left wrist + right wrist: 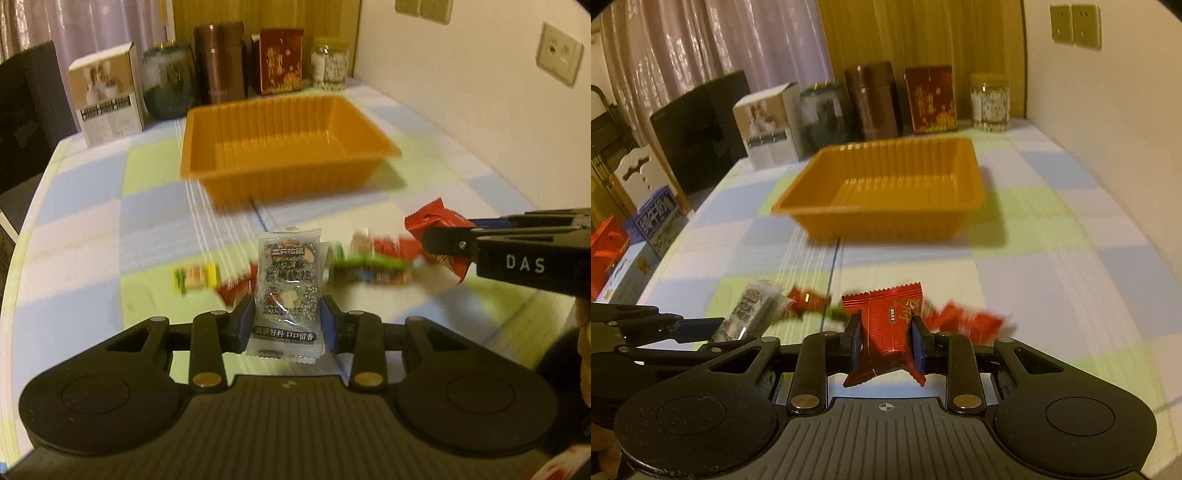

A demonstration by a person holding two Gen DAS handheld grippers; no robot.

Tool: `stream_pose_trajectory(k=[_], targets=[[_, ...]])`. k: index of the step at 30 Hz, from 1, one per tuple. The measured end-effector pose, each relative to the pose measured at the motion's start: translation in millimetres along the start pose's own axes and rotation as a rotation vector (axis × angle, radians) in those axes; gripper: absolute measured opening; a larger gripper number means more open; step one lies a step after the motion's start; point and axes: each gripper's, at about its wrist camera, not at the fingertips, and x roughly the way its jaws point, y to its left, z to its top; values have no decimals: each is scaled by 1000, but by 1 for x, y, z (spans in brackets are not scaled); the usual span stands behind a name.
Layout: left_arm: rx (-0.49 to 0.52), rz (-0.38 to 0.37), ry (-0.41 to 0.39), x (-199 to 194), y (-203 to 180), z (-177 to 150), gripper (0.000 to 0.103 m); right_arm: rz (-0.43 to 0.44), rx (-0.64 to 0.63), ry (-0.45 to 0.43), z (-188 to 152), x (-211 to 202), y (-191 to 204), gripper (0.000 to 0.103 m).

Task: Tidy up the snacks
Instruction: 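Carry both snacks over the orange tray and open both tools to drop them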

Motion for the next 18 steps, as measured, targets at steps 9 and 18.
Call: stream_pose_trajectory(k=[9,18], targets=[[-30,3,-63,22,7,70,34,-14,-16,-63,58,30,-16,28],[-59,15,-77,58,26,121,34,-18,2,-69,103,77,-31,28]])
